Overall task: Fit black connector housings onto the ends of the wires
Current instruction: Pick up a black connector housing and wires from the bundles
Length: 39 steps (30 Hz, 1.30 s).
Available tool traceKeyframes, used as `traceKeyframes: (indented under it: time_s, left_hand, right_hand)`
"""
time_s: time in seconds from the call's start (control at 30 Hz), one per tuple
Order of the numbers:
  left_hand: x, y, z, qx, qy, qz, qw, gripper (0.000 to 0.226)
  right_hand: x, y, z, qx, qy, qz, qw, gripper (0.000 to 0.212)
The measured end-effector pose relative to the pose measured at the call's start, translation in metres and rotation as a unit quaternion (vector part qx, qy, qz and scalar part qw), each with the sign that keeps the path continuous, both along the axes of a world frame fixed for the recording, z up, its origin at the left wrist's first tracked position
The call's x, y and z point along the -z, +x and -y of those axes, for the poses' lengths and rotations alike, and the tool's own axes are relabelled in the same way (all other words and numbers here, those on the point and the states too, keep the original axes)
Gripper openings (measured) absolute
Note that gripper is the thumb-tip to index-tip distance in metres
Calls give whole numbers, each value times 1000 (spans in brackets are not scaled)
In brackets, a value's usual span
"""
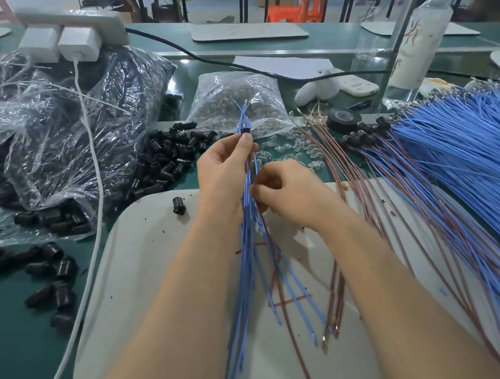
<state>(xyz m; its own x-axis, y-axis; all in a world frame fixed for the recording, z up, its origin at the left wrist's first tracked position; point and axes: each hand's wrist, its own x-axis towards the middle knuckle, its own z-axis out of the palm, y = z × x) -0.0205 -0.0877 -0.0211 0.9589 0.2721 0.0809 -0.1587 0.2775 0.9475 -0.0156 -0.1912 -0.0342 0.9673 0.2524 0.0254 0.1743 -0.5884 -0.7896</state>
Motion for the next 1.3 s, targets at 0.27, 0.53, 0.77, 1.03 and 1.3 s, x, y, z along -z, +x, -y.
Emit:
traceKeyframes:
  time_s: [0.27,0.53,0.77,1.03,1.3]
  left_hand:
    - [13,15,-1,-53,107,-3,993,15]
    - [22,19,4,-33,153,40,987,20]
    - [23,18,5,-15,169,55,984,20]
    - [24,18,7,-4,190,64,980,24]
    - [25,18,7,7,203,72,977,24]
  right_hand:
    - [-7,5,20,130,-42,97,986,14]
    - [-4,24,36,227,-156,83,958,16]
    - [1,40,15,212,-257,64,941,32]
    - [6,44,9,221,-288,90,927,30]
    - [1,51,16,189,-275,52,941,32]
